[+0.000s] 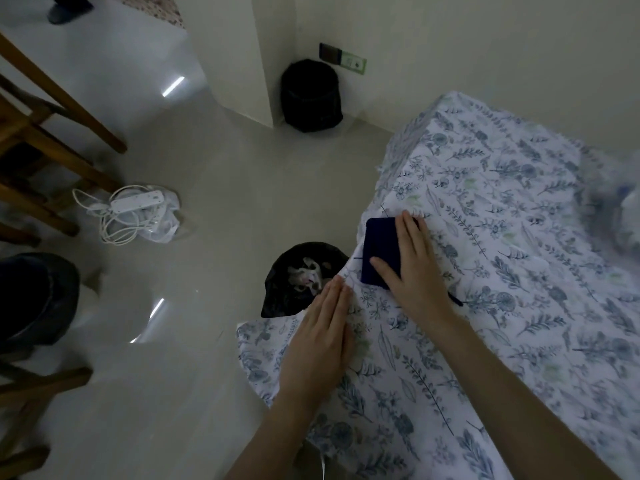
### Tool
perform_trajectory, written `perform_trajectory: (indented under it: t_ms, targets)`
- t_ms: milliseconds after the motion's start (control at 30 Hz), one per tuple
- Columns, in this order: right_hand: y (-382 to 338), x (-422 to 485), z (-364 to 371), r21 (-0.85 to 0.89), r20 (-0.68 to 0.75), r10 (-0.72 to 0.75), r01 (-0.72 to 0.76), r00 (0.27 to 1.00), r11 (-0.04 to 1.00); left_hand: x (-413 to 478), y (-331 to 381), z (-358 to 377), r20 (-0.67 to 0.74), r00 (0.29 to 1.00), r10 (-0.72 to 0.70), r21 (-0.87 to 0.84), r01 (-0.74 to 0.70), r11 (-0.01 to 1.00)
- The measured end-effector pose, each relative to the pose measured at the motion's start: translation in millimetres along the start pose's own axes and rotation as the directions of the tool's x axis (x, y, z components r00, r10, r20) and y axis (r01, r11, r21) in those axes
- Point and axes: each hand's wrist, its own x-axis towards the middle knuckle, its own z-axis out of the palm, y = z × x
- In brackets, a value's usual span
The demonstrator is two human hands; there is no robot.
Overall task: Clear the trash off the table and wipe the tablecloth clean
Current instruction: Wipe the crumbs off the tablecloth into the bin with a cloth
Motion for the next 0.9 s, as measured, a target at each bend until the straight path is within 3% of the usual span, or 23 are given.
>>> perform_trajectory:
  t_ms: [167, 267, 433, 633, 900]
  targets:
    - [15, -35, -20, 0.015, 0.088, 0.048, -0.049, 0.995, 0.999, 0, 0, -2, 0.011, 1.0, 0.01, -0.012, -0.01, 1.0]
    - [26, -72, -31, 0.01, 0.095, 0.165, -0.166, 0.982, 0.986, 0, 1, -3, 0.008, 1.0, 0.016, 0.001, -0.016, 1.0]
    - [3, -110, -14, -0.085, -0.029, 0.357, -0.358, 0.934, 0.93, -1, -1, -2, 0.018, 1.0, 0.011, -0.024, -0.011, 1.0]
    - [-42, -91, 14, -0.201, -0.112, 0.285, -0.302, 0.952, 0.932, -1, -2, -1, 0.026, 0.999, 0.036, 0.011, -0.036, 0.999]
    - [-43, -137, 1, -0.088, 0.009, 0.191, -0.189, 0.982, 0.978, 0, -6, -4, 0.058, 0.995, 0.081, 0.038, -0.084, 0.996]
